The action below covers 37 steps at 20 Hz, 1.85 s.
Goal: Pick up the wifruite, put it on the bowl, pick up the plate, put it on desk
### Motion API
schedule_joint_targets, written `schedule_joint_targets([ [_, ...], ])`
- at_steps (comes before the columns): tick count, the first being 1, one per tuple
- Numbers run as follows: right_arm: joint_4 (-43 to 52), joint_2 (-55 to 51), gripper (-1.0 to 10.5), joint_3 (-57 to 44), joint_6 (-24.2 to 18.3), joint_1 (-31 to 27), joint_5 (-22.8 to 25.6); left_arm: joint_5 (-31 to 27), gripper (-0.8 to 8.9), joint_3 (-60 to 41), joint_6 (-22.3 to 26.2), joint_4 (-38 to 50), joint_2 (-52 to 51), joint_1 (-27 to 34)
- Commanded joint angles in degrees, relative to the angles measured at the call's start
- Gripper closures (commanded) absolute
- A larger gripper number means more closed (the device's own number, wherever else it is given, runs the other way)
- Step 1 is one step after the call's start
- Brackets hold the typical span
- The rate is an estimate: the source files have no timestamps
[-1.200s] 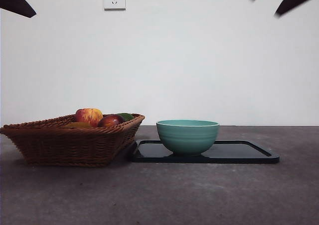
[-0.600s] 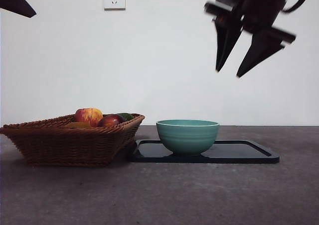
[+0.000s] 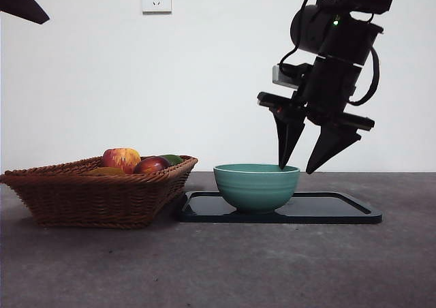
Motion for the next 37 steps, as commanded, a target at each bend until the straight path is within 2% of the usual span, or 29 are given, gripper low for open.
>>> schedule_joint_targets([
  [1, 1.36, 2.1, 7.1, 1.31, -0.33, 0.31, -0.02, 0.26, 4.42, 0.72, 0.72, 0.26, 0.28, -0.26],
  [3, 2.43, 2.69, 7.1, 1.31, 0.15, 0.46, 0.0, 0.26, 4.42, 0.72, 0.72, 0.28, 0.28, -0.26],
  [11, 3.21, 3.48, 9.4, 1.31, 0.42, 0.61, 0.17, 0.26, 4.42, 0.72, 0.7, 0.26, 0.28, -0.26],
  [18, 3.32, 1.88, 9.4, 1.55, 0.31, 0.61, 0.17, 0.26, 4.42, 0.72, 0.72, 0.24, 0.28, -0.26],
  [24, 0.15, -7.13, 9.4, 1.64, -0.79, 1.14, 0.17, 0.26, 4.42, 0.72, 0.72, 0.26, 0.28, -0.26],
  [31, -9.6, -21.31, 9.4, 1.27, -2.82, 3.76, 0.2, 0.26, 4.42, 0.72, 0.74, 0.17, 0.28, -0.26],
  [37, -10.23, -34.1, 9.4, -8.96, -2.82, 7.3, 1.66, 0.26, 4.42, 0.72, 0.72, 0.13, 0.28, -0.26],
])
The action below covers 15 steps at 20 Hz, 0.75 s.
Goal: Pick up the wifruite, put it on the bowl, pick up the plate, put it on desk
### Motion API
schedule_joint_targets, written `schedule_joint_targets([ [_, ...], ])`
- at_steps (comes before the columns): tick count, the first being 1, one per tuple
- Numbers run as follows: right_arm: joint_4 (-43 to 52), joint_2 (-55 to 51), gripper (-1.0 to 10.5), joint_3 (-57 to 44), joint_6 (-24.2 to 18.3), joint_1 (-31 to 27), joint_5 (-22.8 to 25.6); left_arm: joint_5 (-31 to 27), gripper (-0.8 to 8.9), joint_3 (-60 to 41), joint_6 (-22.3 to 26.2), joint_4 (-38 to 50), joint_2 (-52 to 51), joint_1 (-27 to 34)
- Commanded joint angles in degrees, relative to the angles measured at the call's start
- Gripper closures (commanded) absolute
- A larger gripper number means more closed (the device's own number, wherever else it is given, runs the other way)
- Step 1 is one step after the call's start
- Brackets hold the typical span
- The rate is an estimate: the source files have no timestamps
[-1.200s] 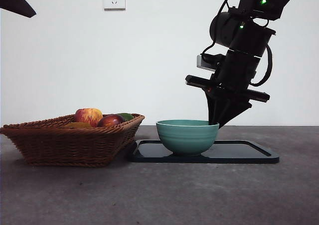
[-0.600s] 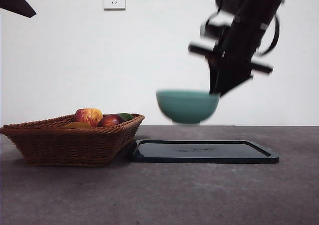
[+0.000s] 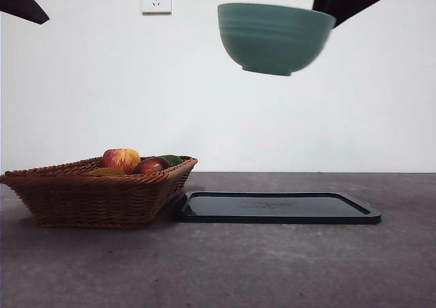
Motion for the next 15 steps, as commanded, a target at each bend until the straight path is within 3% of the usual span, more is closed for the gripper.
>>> schedule_joint_targets([
  [1, 0.48, -2.36, 9.4, -3.56, -0.44, 1.53, 1.6, 0.26, 4.42, 0.72, 0.72, 0.2, 0.28, -0.26],
  [10, 11.41, -4.44, 9.4, -19.17, 4.17, 6.8, 2.75, 0.26, 4.42, 0.72, 0.72, 0.04, 0.28, -0.26],
  [15, 14.86, -1.25, 9.4, -22.62, 4.92, 7.48, 2.73, 0.26, 4.42, 0.72, 0.7, 0.04, 0.28, -0.26],
])
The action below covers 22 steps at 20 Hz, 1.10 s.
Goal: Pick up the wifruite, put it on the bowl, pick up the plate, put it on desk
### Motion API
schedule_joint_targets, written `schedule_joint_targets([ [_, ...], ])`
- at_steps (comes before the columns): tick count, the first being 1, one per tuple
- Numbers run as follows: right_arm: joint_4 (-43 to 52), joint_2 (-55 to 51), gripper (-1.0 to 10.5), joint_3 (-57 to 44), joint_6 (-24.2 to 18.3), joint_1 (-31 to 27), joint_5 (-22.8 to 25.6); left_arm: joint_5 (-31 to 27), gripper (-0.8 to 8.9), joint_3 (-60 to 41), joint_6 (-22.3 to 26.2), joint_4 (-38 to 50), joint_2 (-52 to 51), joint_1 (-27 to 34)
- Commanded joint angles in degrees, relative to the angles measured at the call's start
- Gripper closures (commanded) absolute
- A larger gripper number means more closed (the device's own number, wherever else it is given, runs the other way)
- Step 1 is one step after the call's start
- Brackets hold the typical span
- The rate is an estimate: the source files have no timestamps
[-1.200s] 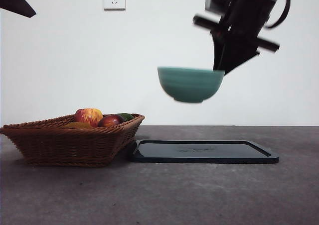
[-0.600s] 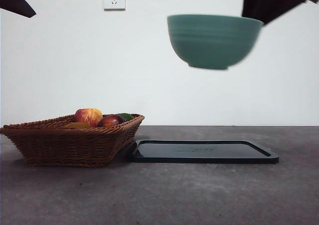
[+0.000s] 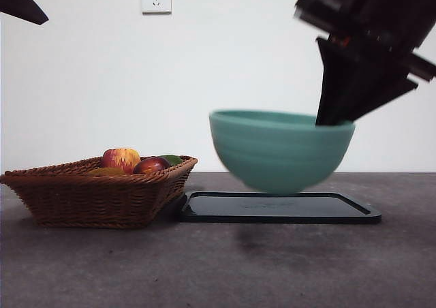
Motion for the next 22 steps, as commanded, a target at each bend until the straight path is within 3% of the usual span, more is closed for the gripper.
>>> schedule_joint_targets([
  [1, 0.94, 2.91, 9.4, 0.02, 0.92, 0.63, 0.07, 0.26, 4.42, 0.72, 0.7, 0.24, 0.31, -0.28],
  [15, 3.98, 12.83, 9.3, 0.02, 0.96, 3.63, 1.84, 0.26, 4.42, 0.72, 0.72, 0.2, 0.31, -0.26],
  [19, 3.93, 12.83, 7.1, 0.02, 1.6, 3.65, 2.03, 0.26, 4.42, 0.72, 0.72, 0.2, 0.31, -0.26],
  [22, 3.93, 12.68, 7.1, 0.07, 2.05, 3.67, 2.47, 0.26, 4.42, 0.72, 0.72, 0.17, 0.31, -0.26],
])
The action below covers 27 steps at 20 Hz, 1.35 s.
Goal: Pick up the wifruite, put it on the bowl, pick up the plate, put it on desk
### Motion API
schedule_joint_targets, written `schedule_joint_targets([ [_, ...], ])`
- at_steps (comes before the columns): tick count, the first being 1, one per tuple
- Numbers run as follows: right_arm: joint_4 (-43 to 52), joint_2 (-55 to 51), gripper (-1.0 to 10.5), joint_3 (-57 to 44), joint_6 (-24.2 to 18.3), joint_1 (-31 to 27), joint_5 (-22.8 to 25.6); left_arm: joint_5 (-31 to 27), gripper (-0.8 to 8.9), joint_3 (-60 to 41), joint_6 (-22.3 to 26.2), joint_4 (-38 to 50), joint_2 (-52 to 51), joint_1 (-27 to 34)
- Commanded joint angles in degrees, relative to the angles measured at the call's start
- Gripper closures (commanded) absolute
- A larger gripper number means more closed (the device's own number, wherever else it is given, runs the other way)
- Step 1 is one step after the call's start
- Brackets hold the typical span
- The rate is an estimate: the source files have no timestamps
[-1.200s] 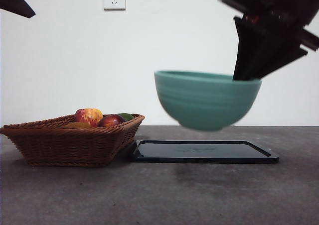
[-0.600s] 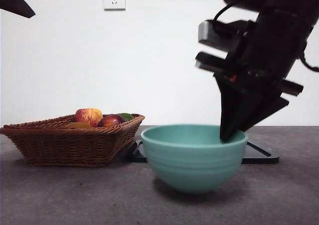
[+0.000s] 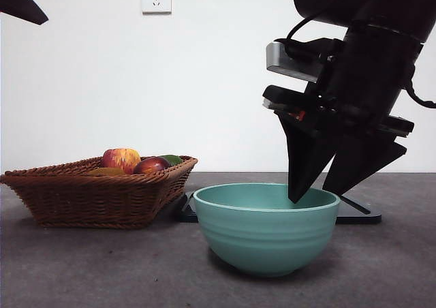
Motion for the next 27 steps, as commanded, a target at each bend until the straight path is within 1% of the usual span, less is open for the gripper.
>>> schedule_joint_targets([
  [1, 0.46, 0.22, 7.1, 0.35, 0.92, 0.61, 0.31, 0.26, 4.42, 0.72, 0.72, 0.2, 0.31, -0.26],
  [5, -1.25, -5.18, 7.0, 1.11, 0.68, 0.61, 0.63, 0.26, 4.42, 0.72, 0.72, 0.22, 0.31, -0.26],
  [8, -5.86, -11.32, 7.0, 2.73, -0.66, 0.57, 0.57, 0.26, 4.42, 0.72, 0.72, 0.22, 0.31, -0.26],
  [10, -8.39, -16.15, 7.0, 3.17, -0.76, 0.57, -0.26, 0.26, 4.42, 0.72, 0.7, 0.2, 0.31, -0.26],
  [13, -11.91, -23.5, 7.0, 3.17, -0.92, 0.57, -4.24, 0.26, 4.42, 0.72, 0.7, 0.13, 0.31, -0.26],
  [16, -16.41, -30.03, 7.0, 3.17, -1.27, 0.57, -10.27, 0.26, 4.42, 0.72, 0.7, -0.09, 0.31, -0.26],
  [18, -19.26, -32.98, 7.0, 3.17, -1.25, 0.57, -12.26, 0.26, 4.42, 0.72, 0.7, -0.39, 0.31, -0.26],
  [22, -21.38, -36.2, 7.0, 3.17, -1.25, 0.57, -12.59, 0.26, 4.42, 0.72, 0.7, -1.14, 0.31, -0.26],
  [27, -21.38, -36.37, 7.0, 3.17, -1.27, 0.57, -12.59, 0.26, 4.42, 0.72, 0.7, -1.14, 0.31, -0.26],
])
